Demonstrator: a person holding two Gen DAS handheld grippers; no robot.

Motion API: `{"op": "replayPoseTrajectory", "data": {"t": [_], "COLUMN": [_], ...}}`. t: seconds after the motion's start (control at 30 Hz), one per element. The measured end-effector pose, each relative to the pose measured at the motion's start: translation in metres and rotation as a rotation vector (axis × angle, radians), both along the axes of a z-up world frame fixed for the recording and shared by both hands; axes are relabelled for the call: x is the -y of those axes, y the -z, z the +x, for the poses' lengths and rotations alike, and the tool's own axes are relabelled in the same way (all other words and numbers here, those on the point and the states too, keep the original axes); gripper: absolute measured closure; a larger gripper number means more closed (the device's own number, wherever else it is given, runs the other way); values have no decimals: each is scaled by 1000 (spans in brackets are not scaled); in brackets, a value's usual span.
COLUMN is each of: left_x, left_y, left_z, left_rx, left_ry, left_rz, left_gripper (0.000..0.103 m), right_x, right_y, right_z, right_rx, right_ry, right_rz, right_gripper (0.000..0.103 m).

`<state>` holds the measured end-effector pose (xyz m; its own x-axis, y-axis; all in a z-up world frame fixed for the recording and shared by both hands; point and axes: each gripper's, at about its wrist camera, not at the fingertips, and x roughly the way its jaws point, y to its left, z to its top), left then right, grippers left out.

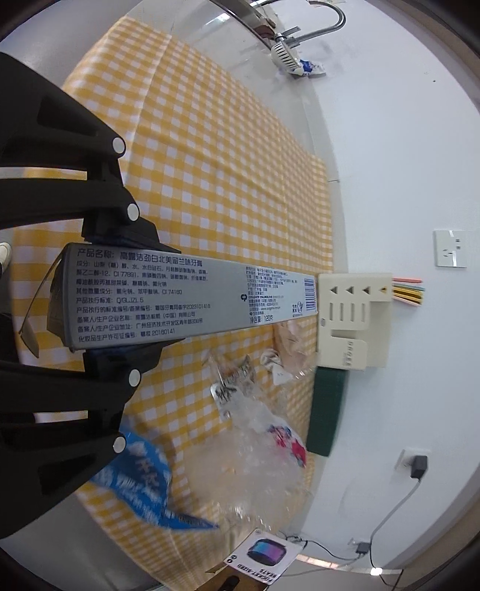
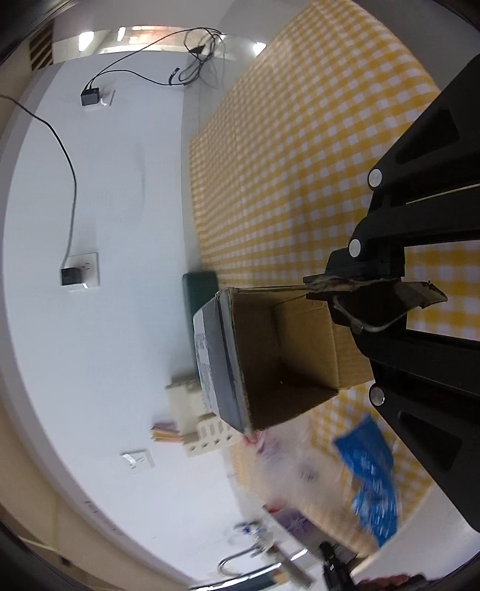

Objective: Collect trash
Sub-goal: 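Carry the toothpaste box and cardboard box down toward the mesh wastebasket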

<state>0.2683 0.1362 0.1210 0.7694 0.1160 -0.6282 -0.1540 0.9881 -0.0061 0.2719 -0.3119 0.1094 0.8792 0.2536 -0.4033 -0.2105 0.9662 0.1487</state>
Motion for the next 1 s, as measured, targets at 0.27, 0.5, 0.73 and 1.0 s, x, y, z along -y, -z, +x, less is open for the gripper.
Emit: {"op": "replayPoseTrajectory", "data": {"t": [0.27, 0.5, 0.73, 1.0], "left_x": [19, 34, 45, 62], "left_y": [-25, -33, -27, -4], "left_z": [-65, -116, -165, -216], "left_rx": [53, 74, 74, 40], "left_ry": [43, 73, 101, 157], "left_rz": [-14, -45, -76, -128], "left_gripper": [65, 65, 65, 65], "right_x": [-10, -25, -34, -51], "right_y": [-26, -29, -40, -22], "right_z": [-79, -107, -156, -221], "right_rx": [61, 42, 79, 42], "right_ry": [-50, -81, -143, -289], "right_rz": [-16, -35, -67, -55], "right_gripper": [95, 96, 96, 96]}}
